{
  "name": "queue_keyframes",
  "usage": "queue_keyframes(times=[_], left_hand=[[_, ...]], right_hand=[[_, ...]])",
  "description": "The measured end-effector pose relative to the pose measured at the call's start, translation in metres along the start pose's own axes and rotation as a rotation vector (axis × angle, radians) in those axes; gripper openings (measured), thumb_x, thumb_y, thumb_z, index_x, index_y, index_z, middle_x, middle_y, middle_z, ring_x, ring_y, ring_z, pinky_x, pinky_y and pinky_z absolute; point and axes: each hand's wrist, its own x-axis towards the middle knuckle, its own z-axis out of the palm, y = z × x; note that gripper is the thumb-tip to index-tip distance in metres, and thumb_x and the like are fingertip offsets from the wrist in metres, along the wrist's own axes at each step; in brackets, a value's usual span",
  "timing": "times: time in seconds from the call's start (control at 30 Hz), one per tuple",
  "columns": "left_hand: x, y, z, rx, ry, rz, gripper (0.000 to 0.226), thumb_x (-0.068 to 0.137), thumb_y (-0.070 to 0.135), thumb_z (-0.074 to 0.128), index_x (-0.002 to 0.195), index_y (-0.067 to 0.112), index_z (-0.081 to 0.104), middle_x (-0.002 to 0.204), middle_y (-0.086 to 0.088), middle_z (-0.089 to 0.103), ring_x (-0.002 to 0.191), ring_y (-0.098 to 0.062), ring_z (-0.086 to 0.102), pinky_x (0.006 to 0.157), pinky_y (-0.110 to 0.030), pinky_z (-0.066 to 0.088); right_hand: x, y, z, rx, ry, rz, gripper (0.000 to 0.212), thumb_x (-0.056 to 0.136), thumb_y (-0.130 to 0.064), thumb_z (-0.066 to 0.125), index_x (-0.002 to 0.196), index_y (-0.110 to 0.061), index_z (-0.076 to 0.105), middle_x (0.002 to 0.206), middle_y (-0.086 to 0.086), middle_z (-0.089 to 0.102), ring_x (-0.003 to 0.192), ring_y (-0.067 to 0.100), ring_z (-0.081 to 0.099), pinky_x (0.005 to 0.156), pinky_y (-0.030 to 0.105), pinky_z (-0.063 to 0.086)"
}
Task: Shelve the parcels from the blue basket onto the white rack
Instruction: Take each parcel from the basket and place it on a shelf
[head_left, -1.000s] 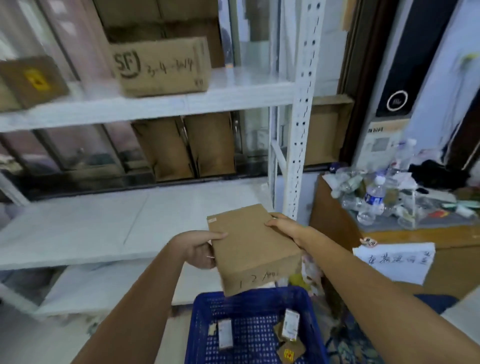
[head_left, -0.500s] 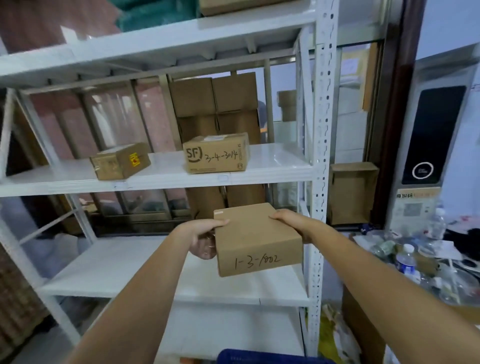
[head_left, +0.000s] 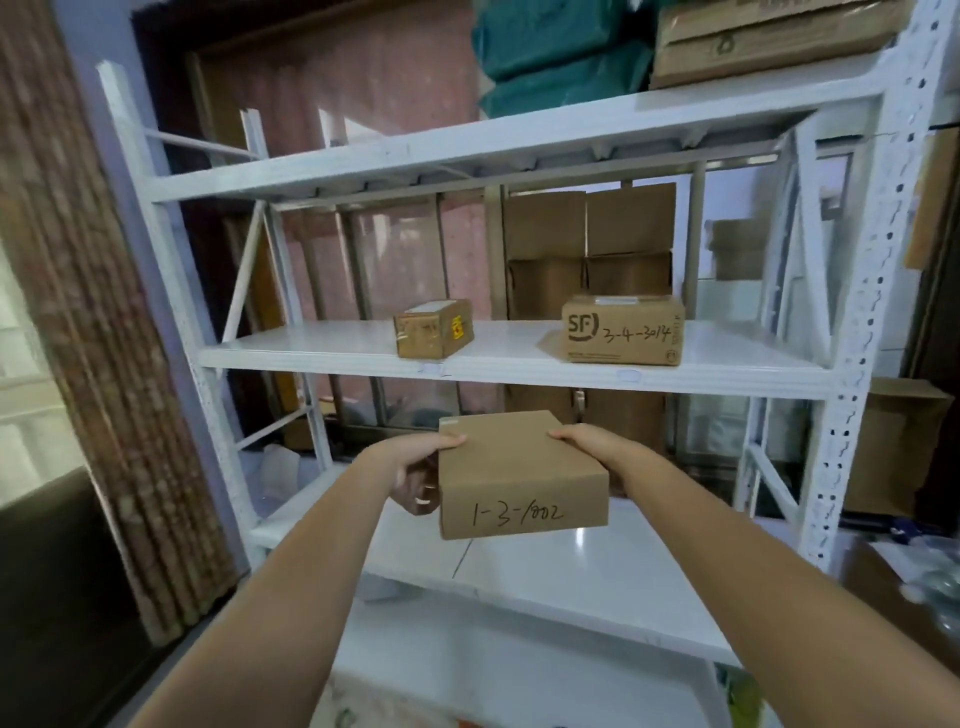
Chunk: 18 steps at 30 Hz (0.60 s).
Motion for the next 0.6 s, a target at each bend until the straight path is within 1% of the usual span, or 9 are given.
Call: queue_keyframes(times=[0.07,0.17,0.2,0.27,0.3,0.37,0.47,0.53,0.6], left_hand=[[-0.015,-0.011,-0.054,-0.044,-0.035,0.087,0.051,0.078,0.041,0.072,0.117,0.014,0.055,0.121,-0.013,0.061,0.11,-0.029,0.052,0.085,-0.04,0.044],[-0.037,-0.03,-0.131,-0.136,-0.041,0.243,0.043,0.076,0.039,0.072,0.107,0.011,0.06,0.112,-0.016,0.062,0.111,-0.032,0.054,0.103,-0.044,0.038],[-0.046,-0.034,-0.153,-0.168,-0.048,0.269,0.045,0.073,0.039,0.073,0.105,0.01,0.061,0.107,-0.016,0.063,0.108,-0.031,0.056,0.102,-0.043,0.04],[-0.059,-0.04,-0.195,-0.204,-0.042,0.285,0.052,0.071,0.037,0.076,0.112,0.009,0.059,0.103,-0.016,0.063,0.102,-0.03,0.059,0.091,-0.041,0.049],[-0.065,-0.04,-0.213,-0.205,-0.027,0.286,0.055,0.072,0.036,0.076,0.117,0.008,0.058,0.105,-0.016,0.062,0.1,-0.029,0.06,0.084,-0.04,0.052],[-0.075,-0.033,-0.249,-0.216,0.041,0.293,0.052,0.075,0.034,0.074,0.115,0.006,0.058,0.105,-0.016,0.062,0.096,-0.029,0.061,0.076,-0.039,0.053],[-0.081,-0.019,-0.297,-0.268,0.144,0.326,0.05,0.075,0.034,0.077,0.112,0.007,0.057,0.103,-0.017,0.065,0.097,-0.031,0.063,0.076,-0.042,0.055],[-0.082,-0.009,-0.321,-0.316,0.209,0.342,0.037,0.082,0.032,0.072,0.103,0.008,0.054,0.094,-0.015,0.062,0.088,-0.029,0.062,0.074,-0.041,0.055],[-0.075,0.002,-0.345,-0.356,0.263,0.354,0.029,0.085,0.031,0.068,0.099,0.011,0.052,0.088,-0.013,0.059,0.081,-0.027,0.06,0.071,-0.039,0.054]], right_hand=[[0.001,-0.018,0.054,-0.021,0.025,0.005,0.032,0.098,-0.037,0.05,0.112,-0.01,0.058,0.084,0.01,0.065,0.07,0.02,0.062,0.053,0.024,0.046],[0.003,-0.045,0.129,-0.026,0.051,-0.034,0.026,0.099,-0.036,0.049,0.091,-0.012,0.056,0.077,0.009,0.059,0.065,0.019,0.056,0.052,0.026,0.039],[0.006,-0.053,0.15,-0.027,0.06,-0.046,0.026,0.099,-0.035,0.05,0.087,-0.012,0.054,0.078,0.008,0.058,0.066,0.019,0.055,0.052,0.026,0.038],[0.013,-0.067,0.192,-0.008,0.046,-0.04,0.025,0.097,-0.034,0.054,0.087,-0.012,0.053,0.081,0.009,0.059,0.068,0.021,0.055,0.054,0.028,0.04],[0.019,-0.074,0.211,0.013,0.03,-0.032,0.025,0.096,-0.035,0.056,0.09,-0.011,0.053,0.083,0.01,0.06,0.07,0.022,0.057,0.057,0.029,0.043],[0.032,-0.091,0.245,0.045,0.006,-0.046,0.027,0.093,-0.037,0.057,0.096,-0.011,0.055,0.083,0.011,0.059,0.074,0.024,0.058,0.067,0.031,0.048],[0.05,-0.118,0.289,0.069,-0.027,-0.103,0.03,0.088,-0.04,0.059,0.102,-0.013,0.056,0.074,0.011,0.055,0.071,0.026,0.056,0.072,0.032,0.047],[0.064,-0.136,0.31,0.083,-0.051,-0.118,0.034,0.081,-0.042,0.066,0.1,-0.014,0.06,0.072,0.011,0.059,0.072,0.026,0.058,0.082,0.034,0.05],[0.08,-0.157,0.329,0.065,-0.083,-0.134,0.035,0.077,-0.041,0.069,0.096,-0.014,0.059,0.067,0.008,0.059,0.061,0.021,0.053,0.085,0.034,0.048]])
